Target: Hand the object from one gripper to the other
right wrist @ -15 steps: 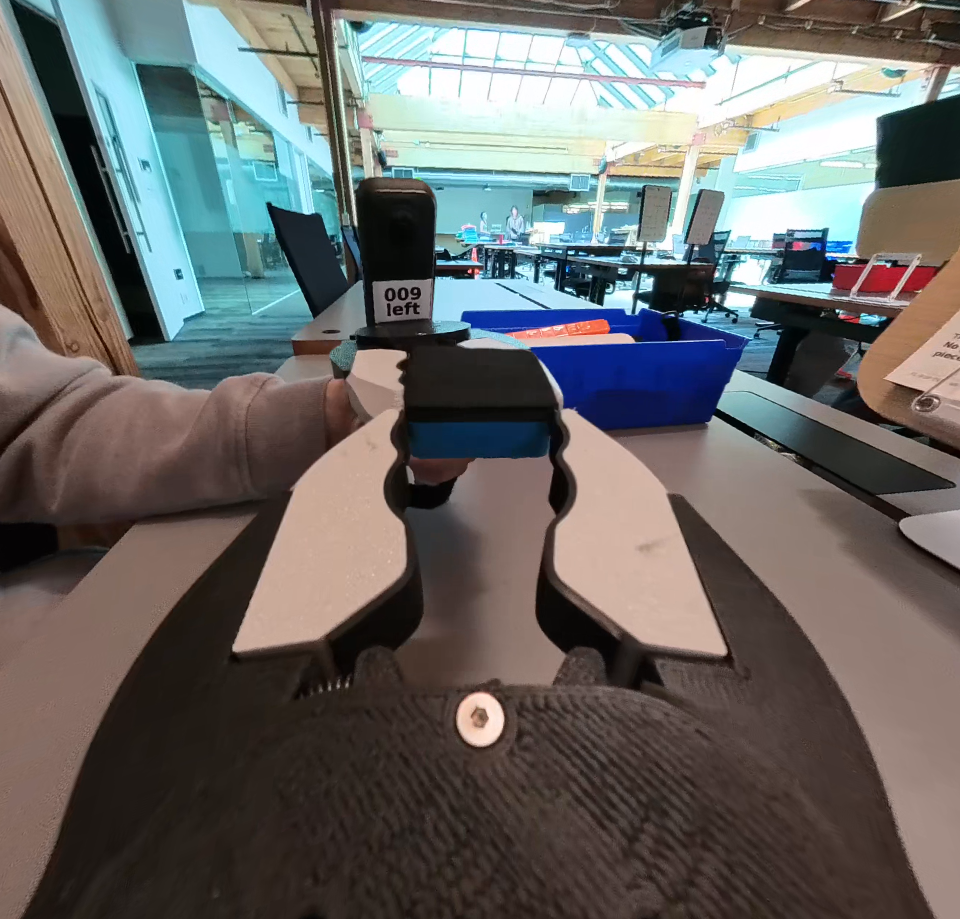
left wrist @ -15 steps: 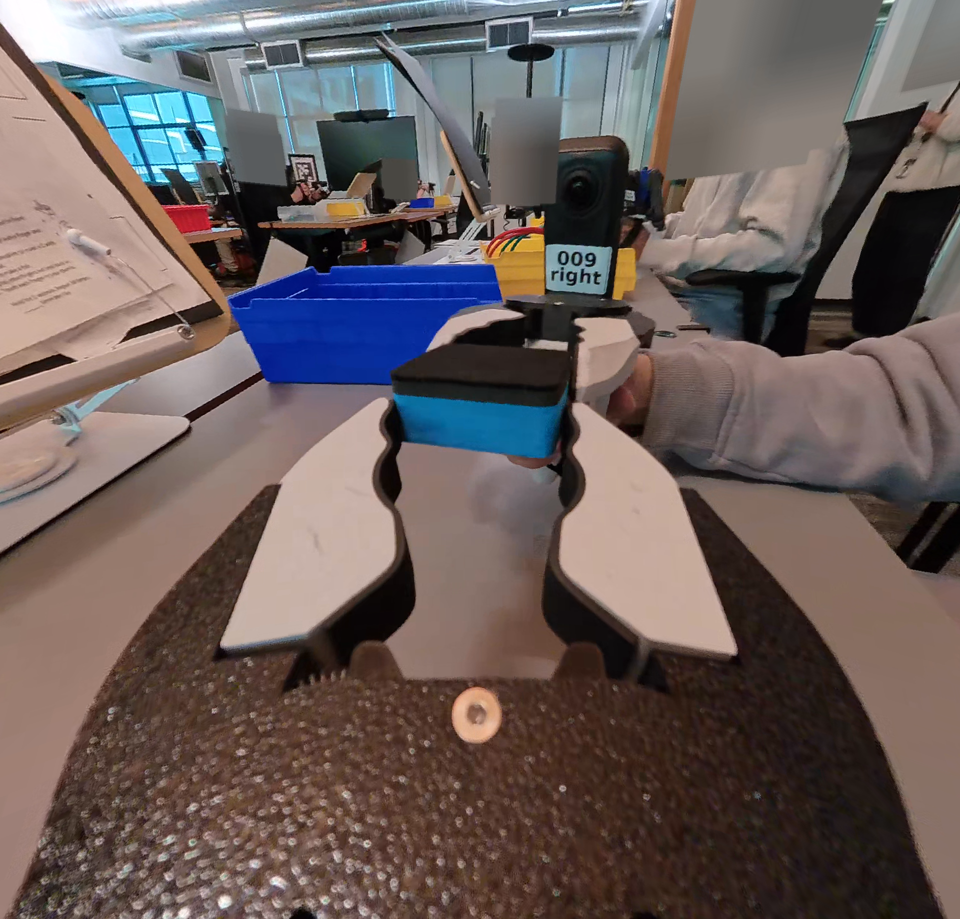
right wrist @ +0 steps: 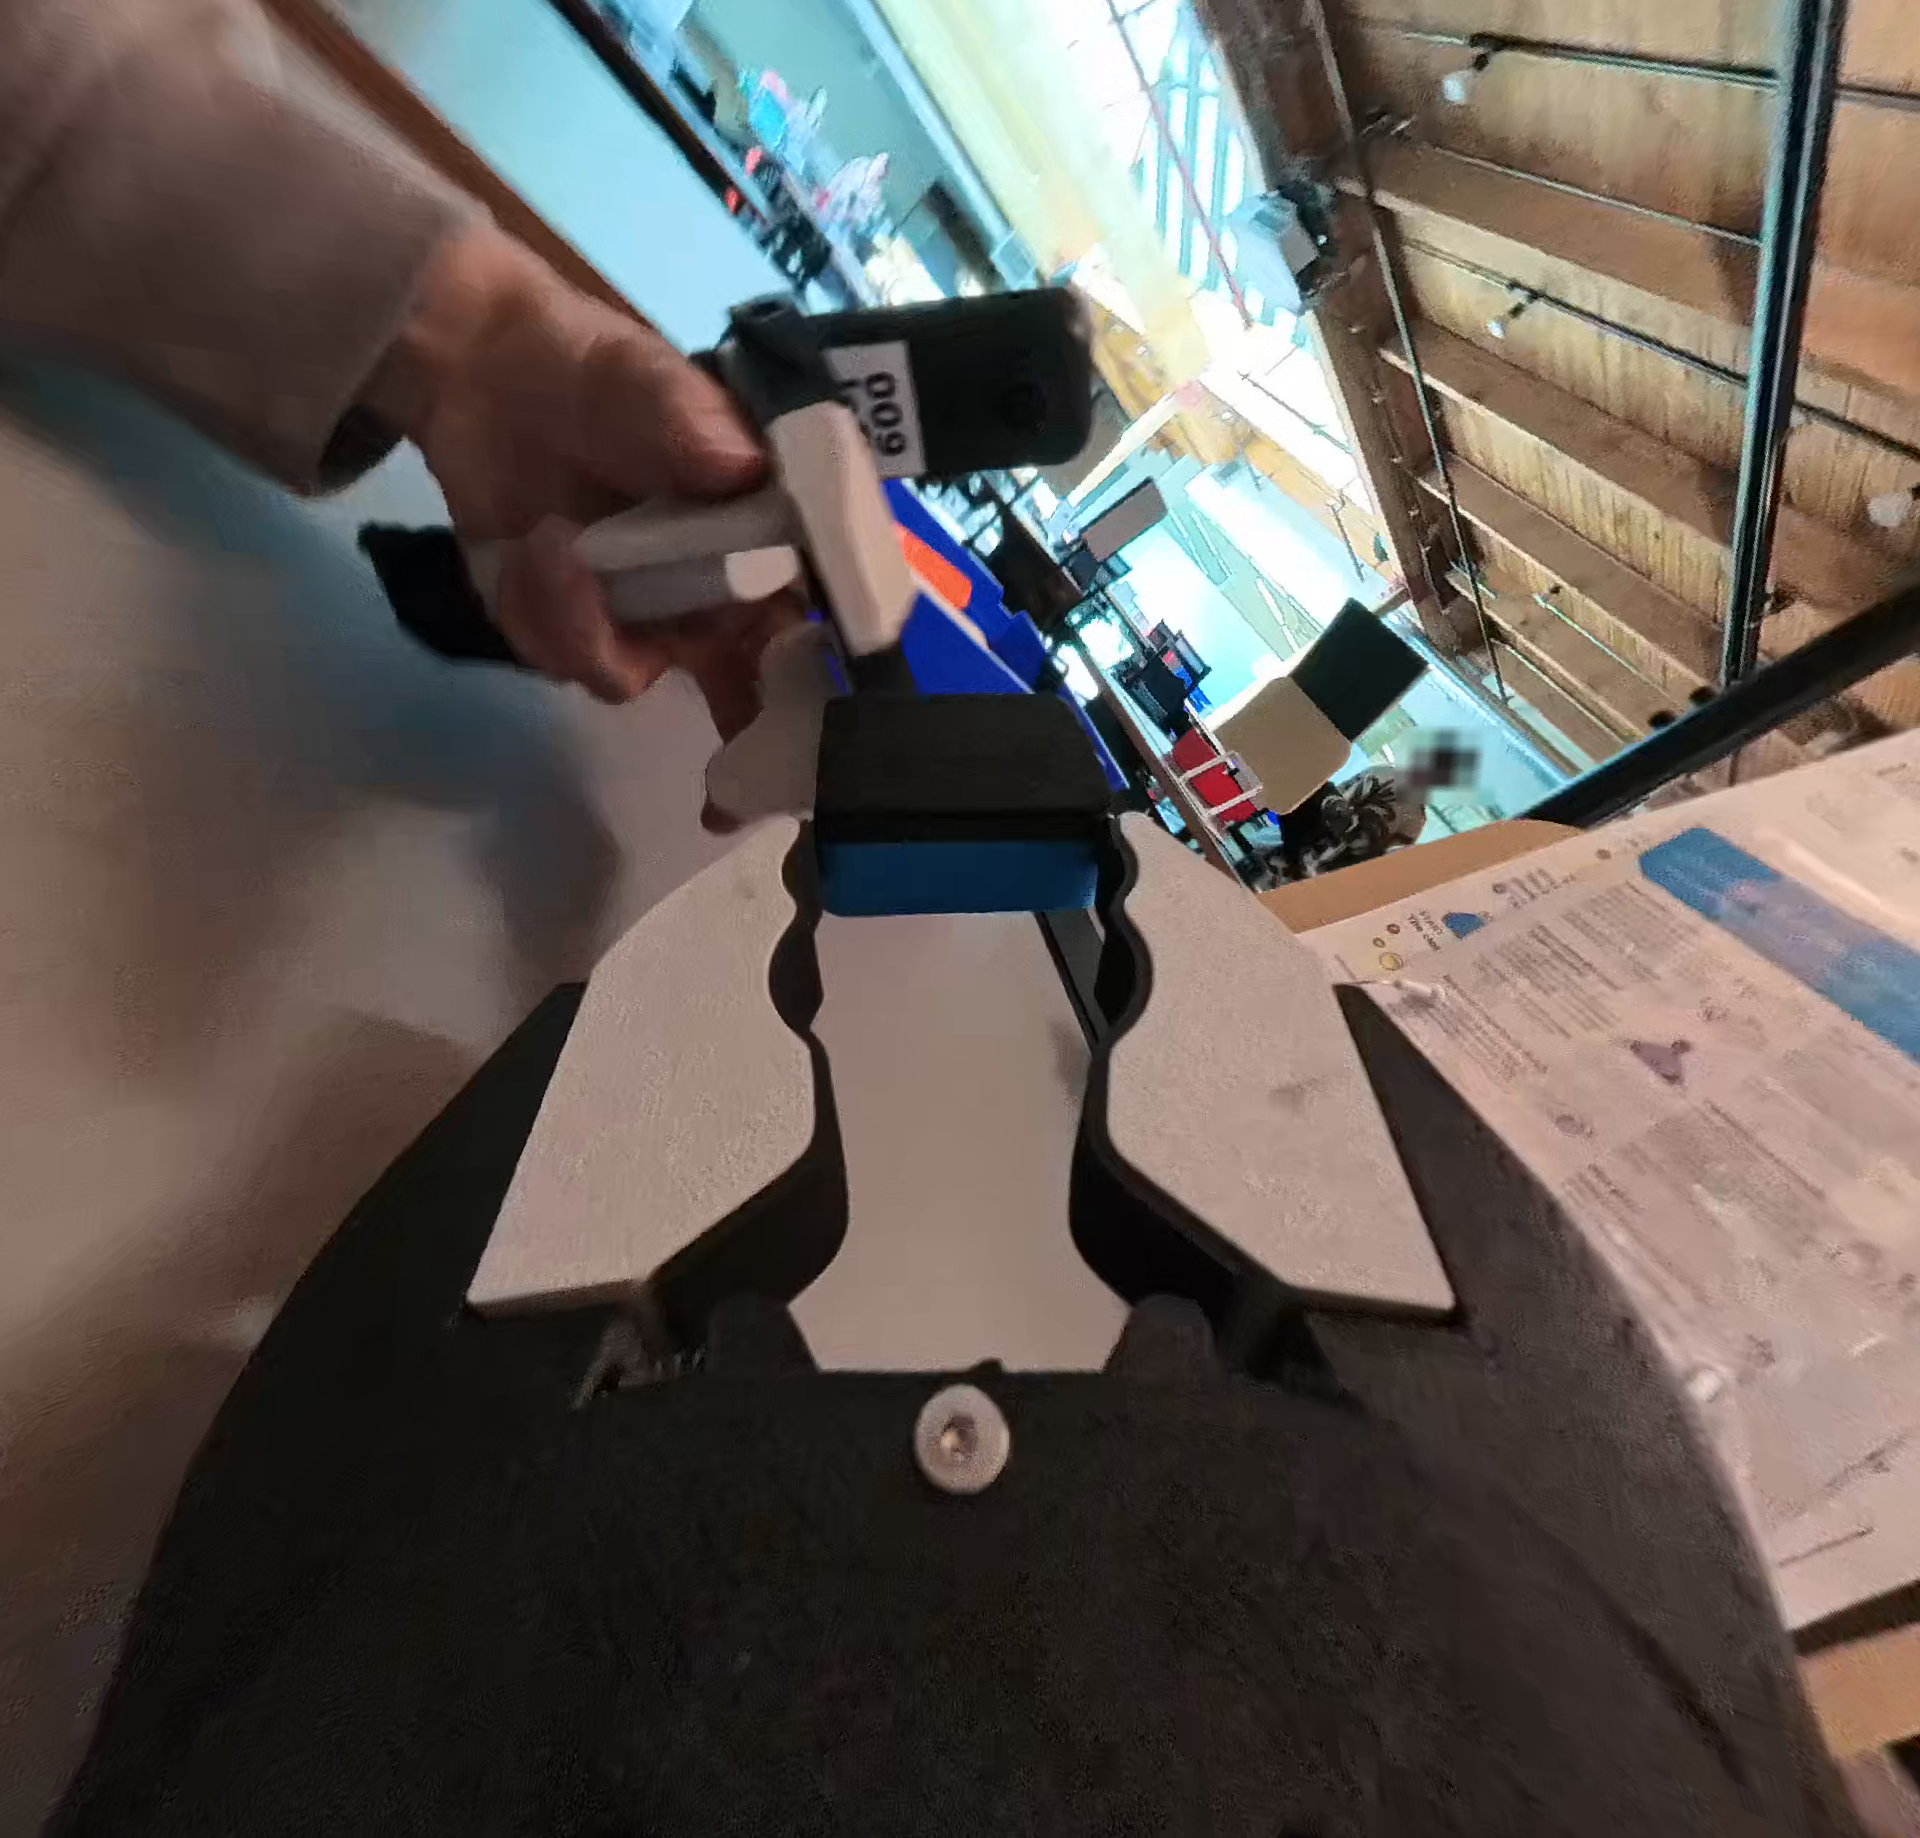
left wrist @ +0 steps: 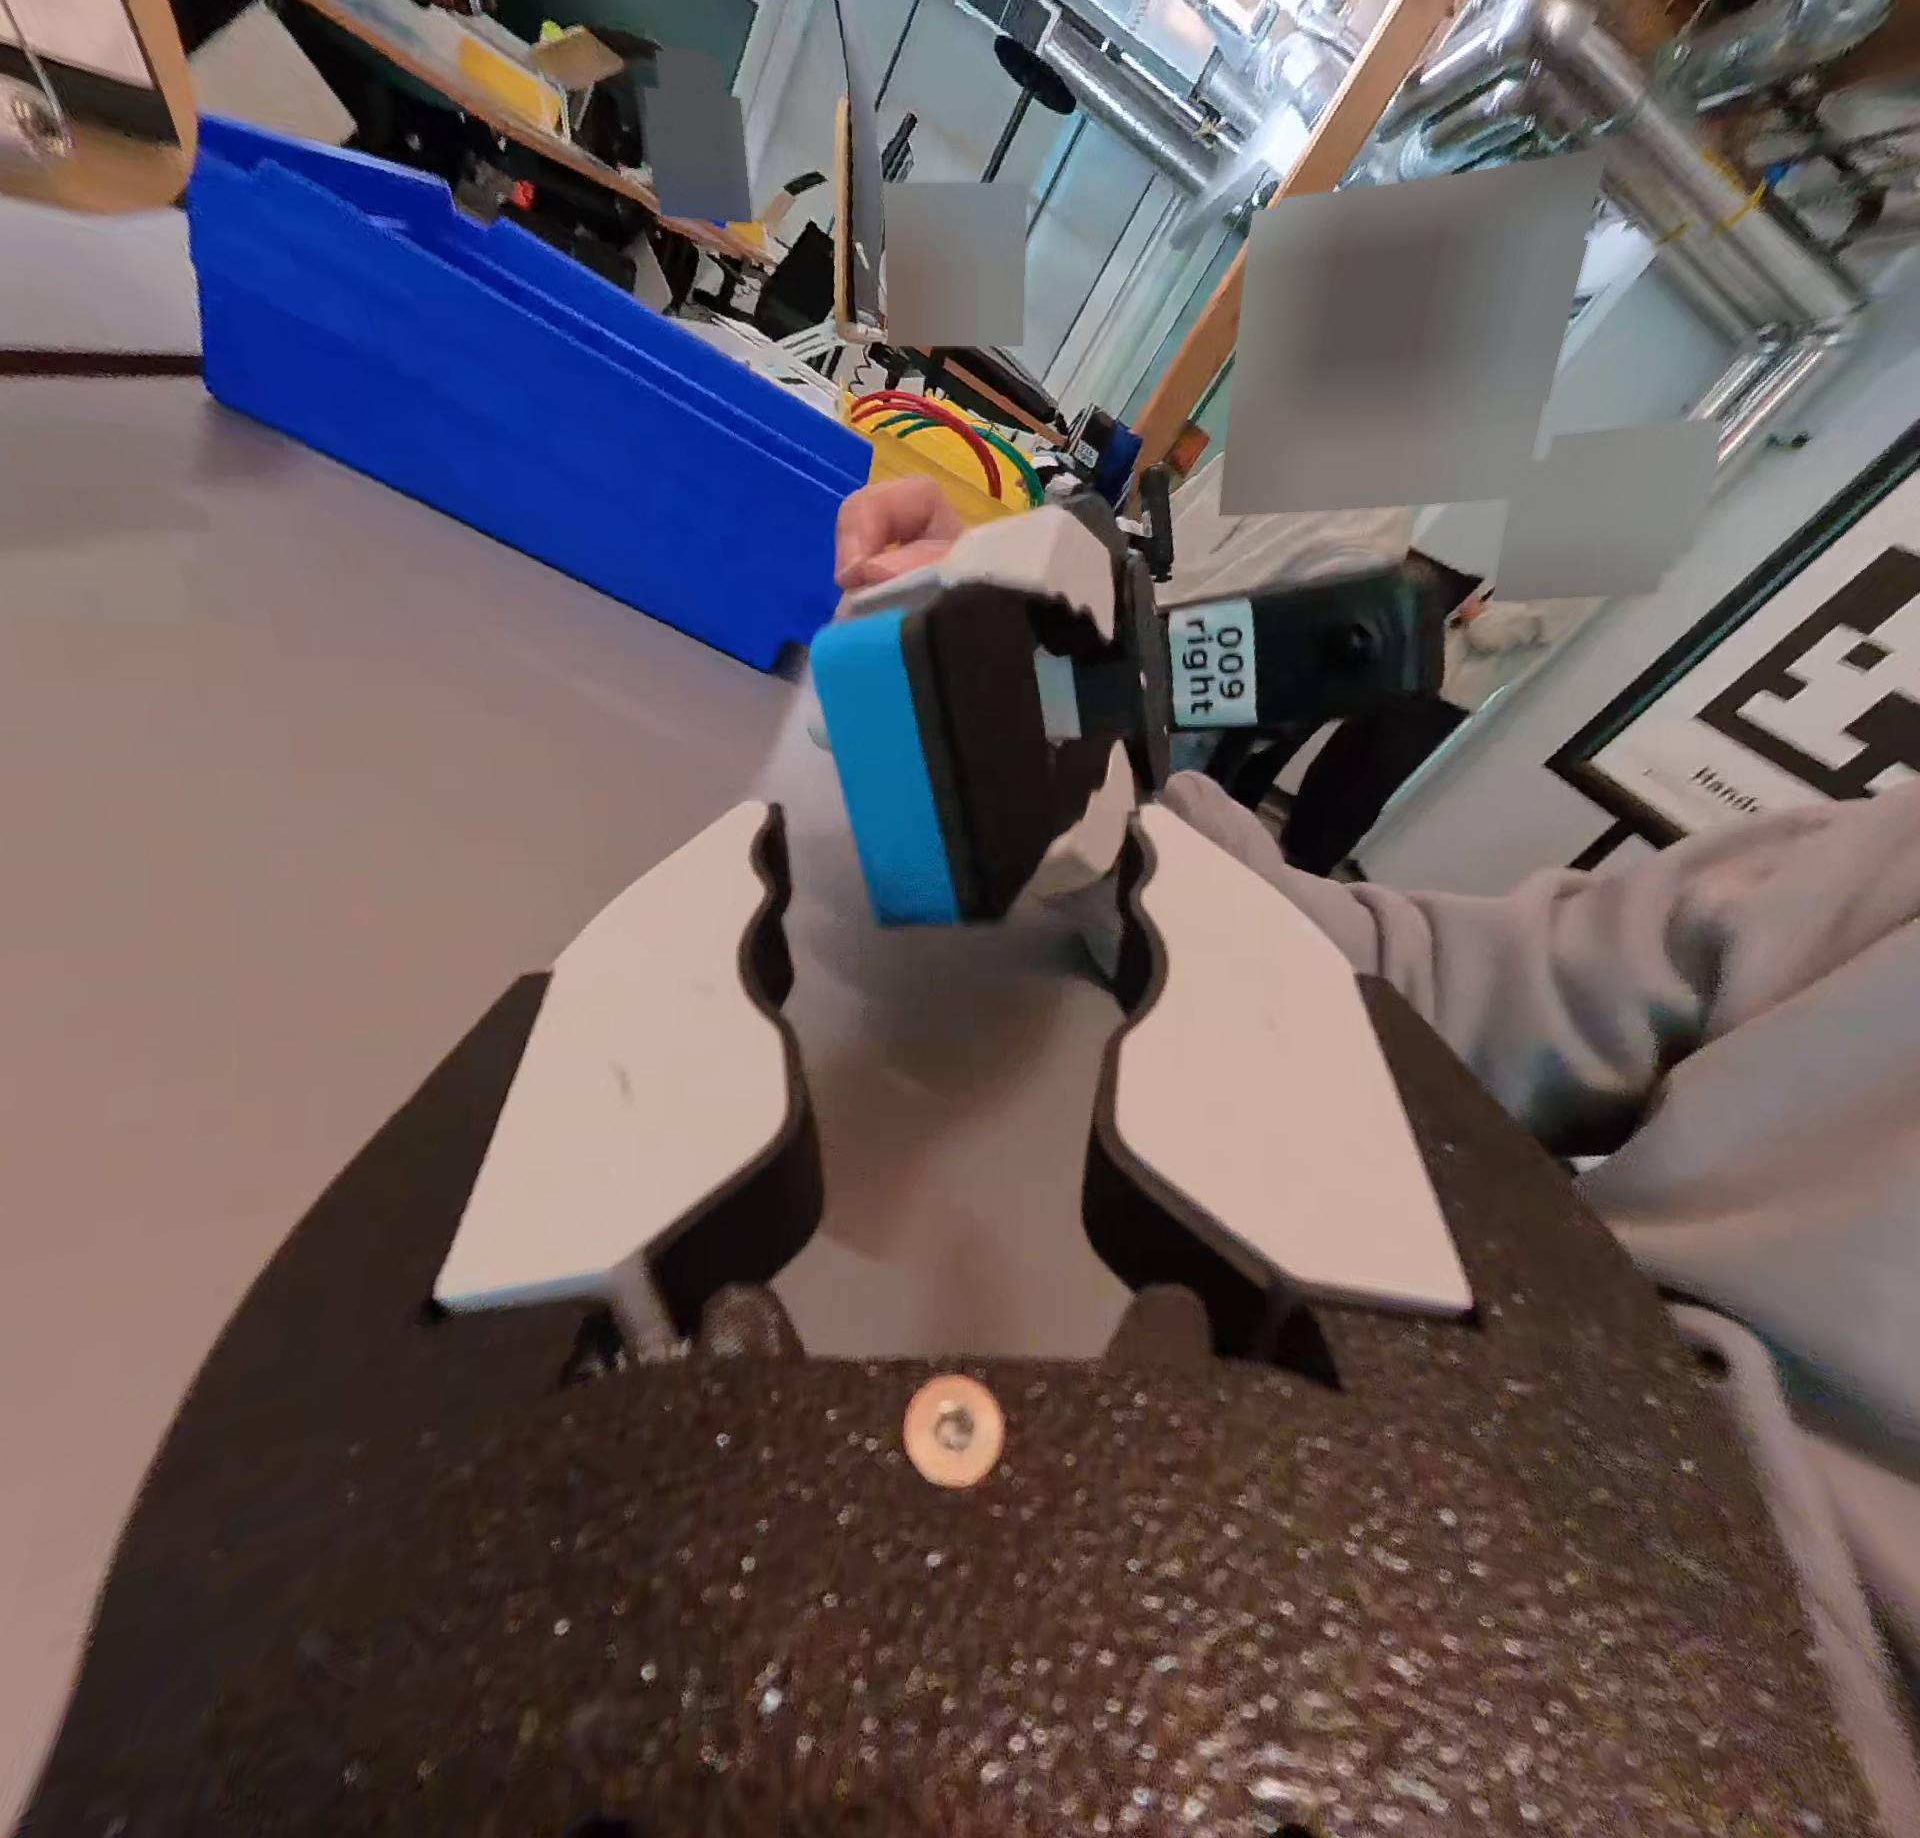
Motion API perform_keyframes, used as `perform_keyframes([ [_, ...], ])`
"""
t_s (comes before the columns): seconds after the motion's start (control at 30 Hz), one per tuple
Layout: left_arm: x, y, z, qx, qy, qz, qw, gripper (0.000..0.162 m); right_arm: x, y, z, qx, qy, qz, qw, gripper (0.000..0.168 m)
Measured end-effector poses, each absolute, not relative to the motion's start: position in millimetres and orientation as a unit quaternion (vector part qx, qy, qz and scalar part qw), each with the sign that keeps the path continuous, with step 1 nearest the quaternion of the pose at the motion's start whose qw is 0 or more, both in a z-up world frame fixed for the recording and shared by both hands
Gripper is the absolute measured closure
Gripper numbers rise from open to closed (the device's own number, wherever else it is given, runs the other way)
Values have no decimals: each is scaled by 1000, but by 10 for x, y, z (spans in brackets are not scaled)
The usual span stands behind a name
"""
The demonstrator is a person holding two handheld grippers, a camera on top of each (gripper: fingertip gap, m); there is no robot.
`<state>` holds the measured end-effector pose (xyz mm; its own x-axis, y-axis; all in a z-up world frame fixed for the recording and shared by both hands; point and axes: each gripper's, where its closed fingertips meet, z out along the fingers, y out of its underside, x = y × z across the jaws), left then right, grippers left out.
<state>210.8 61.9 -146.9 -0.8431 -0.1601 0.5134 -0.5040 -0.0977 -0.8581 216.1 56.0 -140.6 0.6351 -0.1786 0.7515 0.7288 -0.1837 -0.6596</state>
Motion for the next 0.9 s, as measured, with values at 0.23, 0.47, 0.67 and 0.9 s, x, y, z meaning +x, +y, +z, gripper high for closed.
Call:
perform_keyframes([
  [0.23, 2133, 672, -1523, 276, -651, 687, 166, 136, 2139, 630, -1486, -678, -213, -379, 592, 117],
  [0.47, 2219, 802, -1294, 205, -645, 736, -11, 139, 2349, 570, -1333, -692, 52, -99, 714, 67],
  [0.67, 2063, 785, -1084, 67, -640, 744, -179, 139, 2014, 651, -1326, -573, 194, 413, 680, 87],
  [0.9, 2010, 672, -1219, 5, -675, 696, -244, 139, 1924, 678, -1243, -530, 195, 485, 667, 94],
])
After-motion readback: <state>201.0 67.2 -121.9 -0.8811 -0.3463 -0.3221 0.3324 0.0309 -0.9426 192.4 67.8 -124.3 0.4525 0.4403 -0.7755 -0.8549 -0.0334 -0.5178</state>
